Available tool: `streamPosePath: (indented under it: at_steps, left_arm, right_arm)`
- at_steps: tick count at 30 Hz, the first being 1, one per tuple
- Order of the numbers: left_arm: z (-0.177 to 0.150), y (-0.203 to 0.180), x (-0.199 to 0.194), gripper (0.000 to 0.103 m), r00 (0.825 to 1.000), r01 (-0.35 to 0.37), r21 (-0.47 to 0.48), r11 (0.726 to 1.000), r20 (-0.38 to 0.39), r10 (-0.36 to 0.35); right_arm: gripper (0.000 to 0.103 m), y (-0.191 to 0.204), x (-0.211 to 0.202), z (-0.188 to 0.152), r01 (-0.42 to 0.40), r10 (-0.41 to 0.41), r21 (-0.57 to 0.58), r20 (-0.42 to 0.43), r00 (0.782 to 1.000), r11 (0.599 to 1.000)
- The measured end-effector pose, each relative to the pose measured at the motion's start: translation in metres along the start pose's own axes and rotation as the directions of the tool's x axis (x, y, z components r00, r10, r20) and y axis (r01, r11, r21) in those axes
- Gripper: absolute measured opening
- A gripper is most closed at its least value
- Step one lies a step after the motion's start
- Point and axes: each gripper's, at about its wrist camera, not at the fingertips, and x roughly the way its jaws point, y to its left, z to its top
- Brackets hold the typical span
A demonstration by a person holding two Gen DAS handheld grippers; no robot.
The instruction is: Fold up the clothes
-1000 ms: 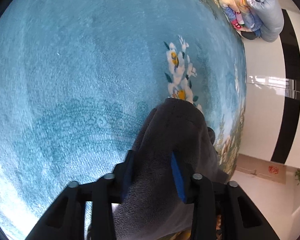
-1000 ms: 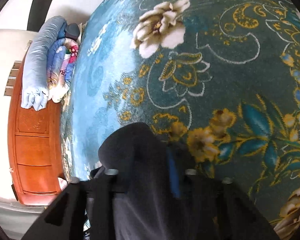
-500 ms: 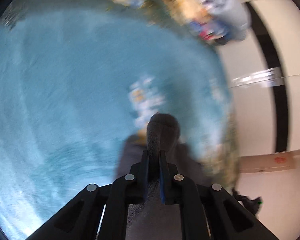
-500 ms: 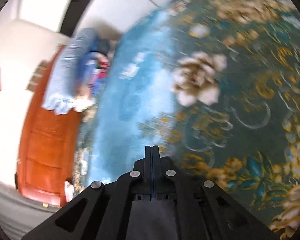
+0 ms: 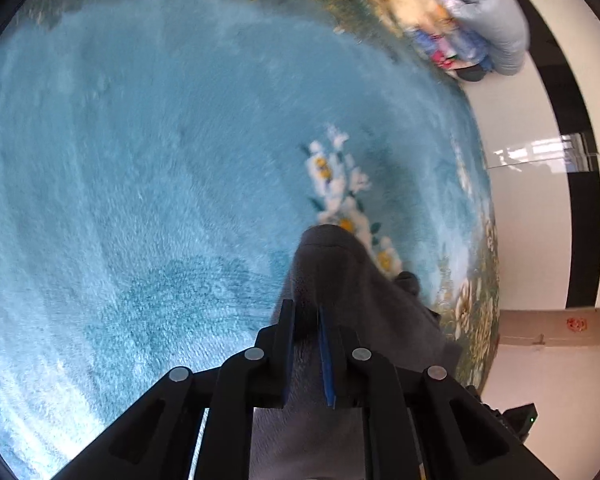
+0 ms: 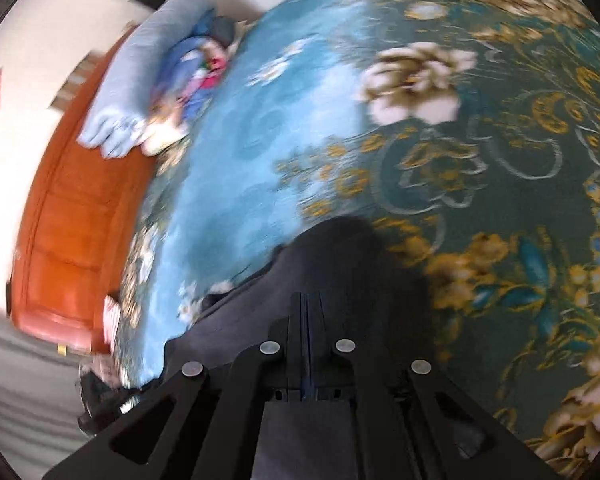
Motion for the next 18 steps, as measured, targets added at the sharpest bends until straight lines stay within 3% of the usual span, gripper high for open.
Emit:
streamPosePath:
  at_steps: [4,7,9,11,12,13,15,18]
  left_arm:
    - [-0.018,-0.019,-0.007,0.019,0.998,-0.052,0.112,0.992,0.035,0.048]
    - [-0.025,-0.028,0.011,0.025,0.987,-0.155,0.194,0.969,-0.014,0.161]
    - [-0.023,-0.024,0.015,0.026,0.973,-0.222,0.204,0.953,-0.018,0.230]
    - [-0.021,-0.015,0.003,0.027,0.980,-0.196,0.153,0.968,-0.005,0.200]
    - [-0.022,-0.010,-0.005,0.033,0.985,-0.169,0.127,0.977,0.003,0.170]
    - [-0.023,-0.005,-0.013,0.047,0.990,-0.141,0.102,0.985,0.011,0.141]
    - [-0.026,0.004,-0.026,0.059,0.995,-0.096,0.063,0.993,0.020,0.095]
    - [-0.040,0.020,-0.036,0.059,0.997,-0.073,0.036,0.997,-0.002,0.073]
  right_arm:
    - [0.002,-0.002,0.027,-0.014,0.093,-0.094,-0.013,-0.073,0.993,0.996]
    - [0.000,-0.011,0.046,-0.023,0.163,-0.161,0.011,-0.127,0.979,0.986]
    - [0.001,-0.010,0.037,-0.026,0.137,-0.132,0.044,-0.106,0.986,0.990]
    - [0.002,-0.007,0.024,-0.029,0.100,-0.094,0.074,-0.073,0.993,0.992]
    - [0.002,-0.006,0.016,-0.031,0.090,-0.086,0.072,-0.059,0.995,0.993]
    - [0.002,-0.006,0.007,-0.035,0.085,-0.082,0.063,-0.046,0.996,0.994]
    - [0.002,-0.005,-0.010,-0.041,0.076,-0.075,0.044,-0.020,0.997,0.996]
    - [0.018,-0.014,-0.035,-0.059,0.052,-0.053,0.061,0.007,0.999,0.997]
